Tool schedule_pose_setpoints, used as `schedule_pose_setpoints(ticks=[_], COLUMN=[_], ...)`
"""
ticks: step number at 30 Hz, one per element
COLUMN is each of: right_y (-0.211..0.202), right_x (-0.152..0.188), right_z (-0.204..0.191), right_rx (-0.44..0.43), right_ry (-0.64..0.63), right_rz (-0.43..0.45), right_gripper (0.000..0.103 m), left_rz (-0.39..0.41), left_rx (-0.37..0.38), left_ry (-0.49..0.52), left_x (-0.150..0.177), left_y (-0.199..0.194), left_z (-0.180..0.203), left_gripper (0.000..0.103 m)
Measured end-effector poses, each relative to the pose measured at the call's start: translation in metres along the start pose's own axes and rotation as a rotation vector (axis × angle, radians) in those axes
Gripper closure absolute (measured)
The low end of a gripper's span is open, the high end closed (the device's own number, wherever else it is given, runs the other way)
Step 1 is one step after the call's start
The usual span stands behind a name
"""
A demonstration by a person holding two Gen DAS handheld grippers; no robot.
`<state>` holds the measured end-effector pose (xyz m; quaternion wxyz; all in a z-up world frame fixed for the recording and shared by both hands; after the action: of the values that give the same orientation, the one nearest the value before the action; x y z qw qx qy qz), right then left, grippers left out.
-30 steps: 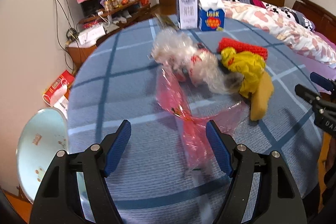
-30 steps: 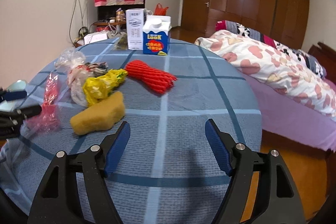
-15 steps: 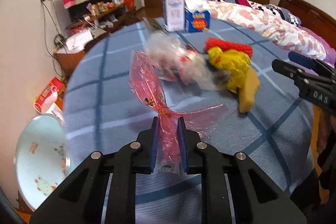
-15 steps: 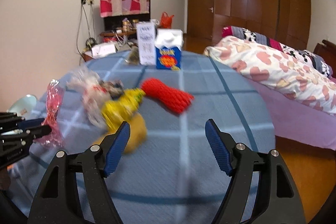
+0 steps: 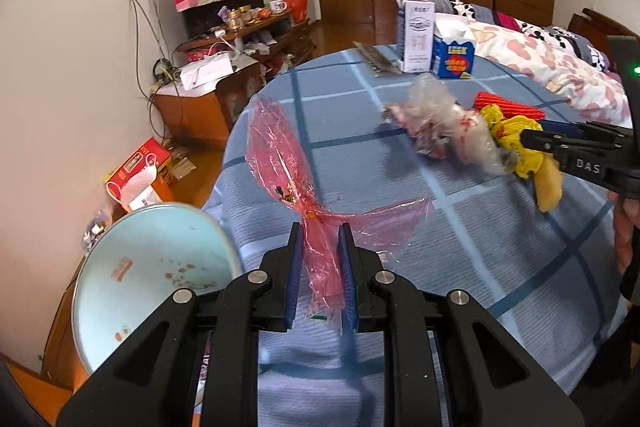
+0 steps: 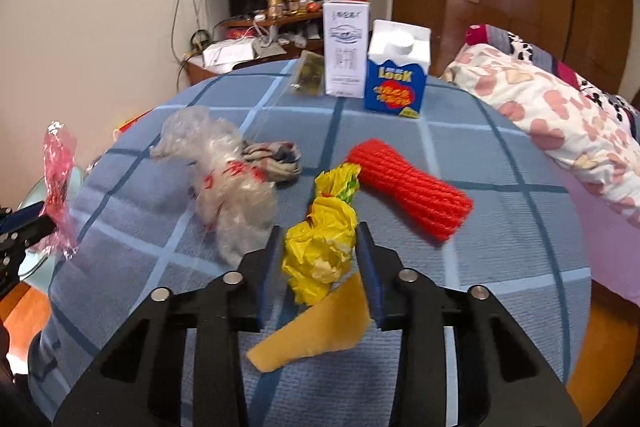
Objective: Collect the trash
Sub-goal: 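Grasp the pink plastic bag with the left tool while the right tool grasps the yellow bag, then carry the pink and yellow bags over the bin and open both tools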
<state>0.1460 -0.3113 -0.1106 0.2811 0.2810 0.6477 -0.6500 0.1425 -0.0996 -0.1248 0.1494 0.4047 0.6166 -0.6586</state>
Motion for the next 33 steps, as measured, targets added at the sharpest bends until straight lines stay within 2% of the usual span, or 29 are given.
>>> schedule_pose_setpoints(ticks=[5,12,17,33], right_y=[-0.014,-0.047,-0.067,-0.061], right_x=[0.004,-0.007,-0.017,-0.029], right_z=[-0.012,-0.025,-0.045,-0.125], right_rx=[-0.019,-0.015,-0.057,-0.174], right_ry=[-0.033,-0.054,-0.084,-0.197], right_rz=[0.044,0.149,0.203,0.23], right_gripper=[0.077,0.077,0.077,0.077], left_rz=[0.013,0.032,0.038,0.036], left_rx=[-0.012,-0.023,-0.041,-0.108], left_ry=[-0.025,-0.035,-0.042,-0.092], left_x=[0.0,0.003,0.01,0.022], left_y=[-0.007,-0.019,-0.027,-0.038], left_z=[-0.016,-0.026,-0.036,-0.078], left_gripper=[0.085,0.085,0.085,0.085])
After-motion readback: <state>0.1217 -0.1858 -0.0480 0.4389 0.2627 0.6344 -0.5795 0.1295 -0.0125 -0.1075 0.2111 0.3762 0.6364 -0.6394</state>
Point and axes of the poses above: each gripper's, at about its wrist camera, not at the fingertips, and y roughly the way its jaws point, z to its right, x to its underside, the point moved 4 cm from there along y, roughly the way its jaws point, and after that the axes turned 2 degrees about x, right-handed, at the moved point
